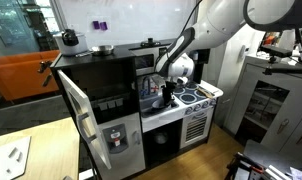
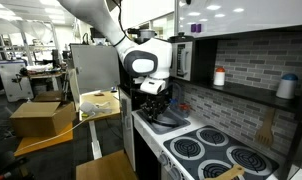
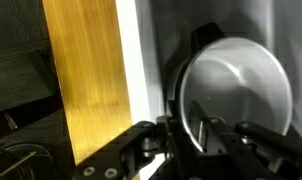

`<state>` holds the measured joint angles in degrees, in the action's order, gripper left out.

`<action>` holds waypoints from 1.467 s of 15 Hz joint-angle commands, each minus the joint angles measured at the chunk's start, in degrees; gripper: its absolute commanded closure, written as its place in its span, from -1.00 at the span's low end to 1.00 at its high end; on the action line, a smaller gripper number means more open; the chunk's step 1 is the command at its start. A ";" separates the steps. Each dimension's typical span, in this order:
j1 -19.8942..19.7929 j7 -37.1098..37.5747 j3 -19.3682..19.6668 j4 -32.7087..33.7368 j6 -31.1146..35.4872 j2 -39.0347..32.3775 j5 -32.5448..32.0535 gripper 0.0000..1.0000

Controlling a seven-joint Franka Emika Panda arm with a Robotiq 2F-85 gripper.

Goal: Put the grey pot inside the sink

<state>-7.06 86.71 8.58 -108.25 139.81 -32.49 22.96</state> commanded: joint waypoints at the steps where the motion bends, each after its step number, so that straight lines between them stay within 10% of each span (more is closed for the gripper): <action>1: 0.80 1.47 0.73 0.68 0.89 -0.44 -1.20 -0.03; 8: 0.98 0.99 0.47 -0.98 2.06 1.46 -0.87 -0.96; 14: -0.55 -7.06 -2.76 -2.72 3.91 4.90 1.60 -1.00; 22: -4.61 -36.06 -8.87 -4.35 -1.26 7.07 14.84 -1.00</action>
<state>-9.46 59.78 1.54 -111.08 141.12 -27.11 33.63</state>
